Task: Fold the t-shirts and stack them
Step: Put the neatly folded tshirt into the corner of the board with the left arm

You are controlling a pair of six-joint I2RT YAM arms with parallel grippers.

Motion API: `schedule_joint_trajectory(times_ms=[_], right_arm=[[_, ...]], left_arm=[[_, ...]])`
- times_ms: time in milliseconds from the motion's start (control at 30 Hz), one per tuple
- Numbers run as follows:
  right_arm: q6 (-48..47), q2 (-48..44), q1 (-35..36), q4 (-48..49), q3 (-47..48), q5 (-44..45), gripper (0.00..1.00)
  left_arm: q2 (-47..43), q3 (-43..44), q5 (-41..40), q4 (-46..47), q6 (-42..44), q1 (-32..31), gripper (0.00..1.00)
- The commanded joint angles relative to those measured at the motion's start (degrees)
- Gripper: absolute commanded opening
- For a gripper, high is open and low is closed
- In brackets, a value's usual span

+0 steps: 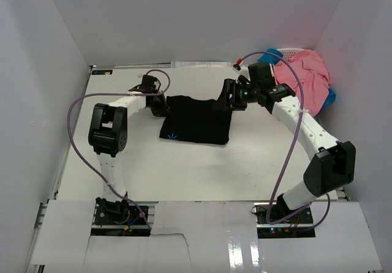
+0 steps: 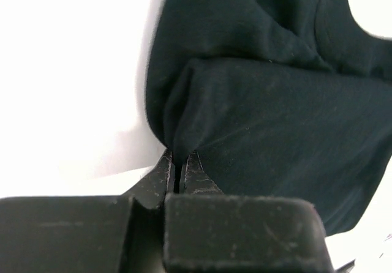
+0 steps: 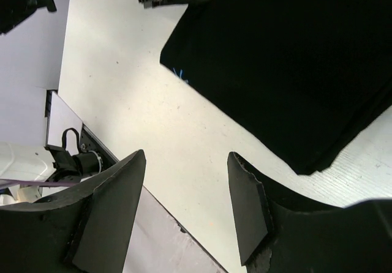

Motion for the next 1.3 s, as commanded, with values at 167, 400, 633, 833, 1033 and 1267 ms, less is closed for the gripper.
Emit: schedule_joint_trajectory(times_ms=[167, 400, 633, 833, 1033, 1267], right_arm=[[-1.53, -2.58, -0.63, 0.44, -1.93, -2.04, 0.63], [-1.71, -2.93, -0.63, 1.58, -3.61, -3.01, 0.63], [-1.80, -0.92, -0.63, 1.15, -2.29, -4.76, 0.63], [-1.62, 2.51, -0.63, 0.45, 0.43, -7.32, 0.63], [-2.06, 6.82, -0.63, -1.40, 3.60, -10.13, 0.63], [-3.64, 8.23, -0.46, -4.65, 6.59, -8.99, 0.62]], left_arm=[[7.58, 20.96, -7.44, -14.13, 10.44, 10.12, 0.00], [18.22, 37.05, -17.11, -16.69, 21.17, 12.24, 0.00], [26.31, 46.81, -17.21, -14.58, 26.01, 17.77, 0.00], [25.71, 45.51, -8.32, -9.23, 31.01, 21.21, 0.00], [25.70, 46.55, -10.36, -4.74, 40.60, 23.66, 0.00], [25.53, 42.78, -9.29, 7.38, 49.04, 25.16, 0.00]])
